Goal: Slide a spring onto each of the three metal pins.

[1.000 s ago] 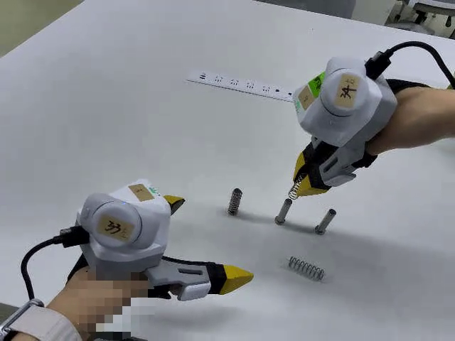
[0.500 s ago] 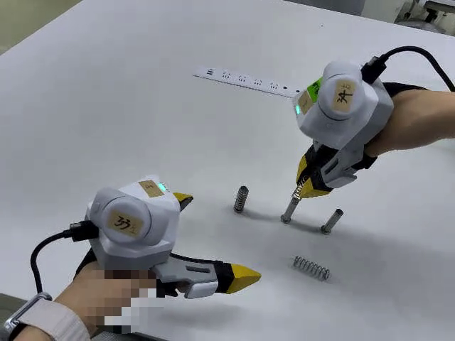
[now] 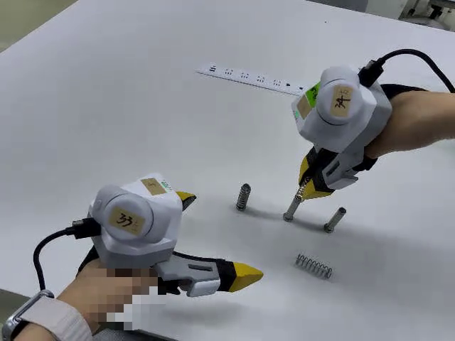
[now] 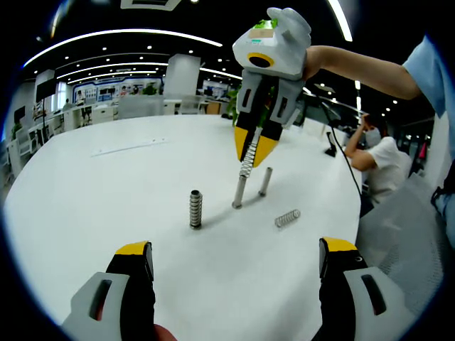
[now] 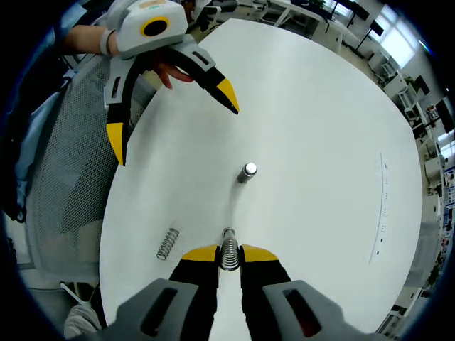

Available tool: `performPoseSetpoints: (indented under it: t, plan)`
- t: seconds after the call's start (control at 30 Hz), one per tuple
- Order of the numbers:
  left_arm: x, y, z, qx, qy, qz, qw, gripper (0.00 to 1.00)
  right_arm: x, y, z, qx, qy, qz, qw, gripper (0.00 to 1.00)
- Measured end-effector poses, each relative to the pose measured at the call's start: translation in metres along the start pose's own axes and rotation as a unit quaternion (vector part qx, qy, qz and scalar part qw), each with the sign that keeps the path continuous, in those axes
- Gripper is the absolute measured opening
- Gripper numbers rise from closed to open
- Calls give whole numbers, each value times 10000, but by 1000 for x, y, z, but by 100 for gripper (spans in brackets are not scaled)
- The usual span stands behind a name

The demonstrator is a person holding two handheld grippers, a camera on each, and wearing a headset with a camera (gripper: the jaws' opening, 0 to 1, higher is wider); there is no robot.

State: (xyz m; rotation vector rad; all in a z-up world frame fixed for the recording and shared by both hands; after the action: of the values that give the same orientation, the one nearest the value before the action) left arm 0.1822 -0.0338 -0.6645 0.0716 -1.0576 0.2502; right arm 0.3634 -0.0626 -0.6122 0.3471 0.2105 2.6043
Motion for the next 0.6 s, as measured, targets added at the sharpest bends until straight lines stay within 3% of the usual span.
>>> performPoseSetpoints:
  t: [0.6]
  plan:
    - [-2, 1, -1, -13, 48, 63, 10000, 98, -1, -3, -10, 45, 165, 46, 9998, 12]
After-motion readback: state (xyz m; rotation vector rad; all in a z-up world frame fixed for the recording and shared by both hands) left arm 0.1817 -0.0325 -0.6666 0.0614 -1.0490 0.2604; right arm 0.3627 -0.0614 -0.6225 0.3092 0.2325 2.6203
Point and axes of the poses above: the centre of the closed fingertips' face, and the gripper's own axes: z roughly backward along the fingers, y roughly to its left, x roughly out of its top, the point moved 7 cm from there along z, roughly backward along the fingers, and after that the axes turned 15 degrees about x, right-handed, at the moved point
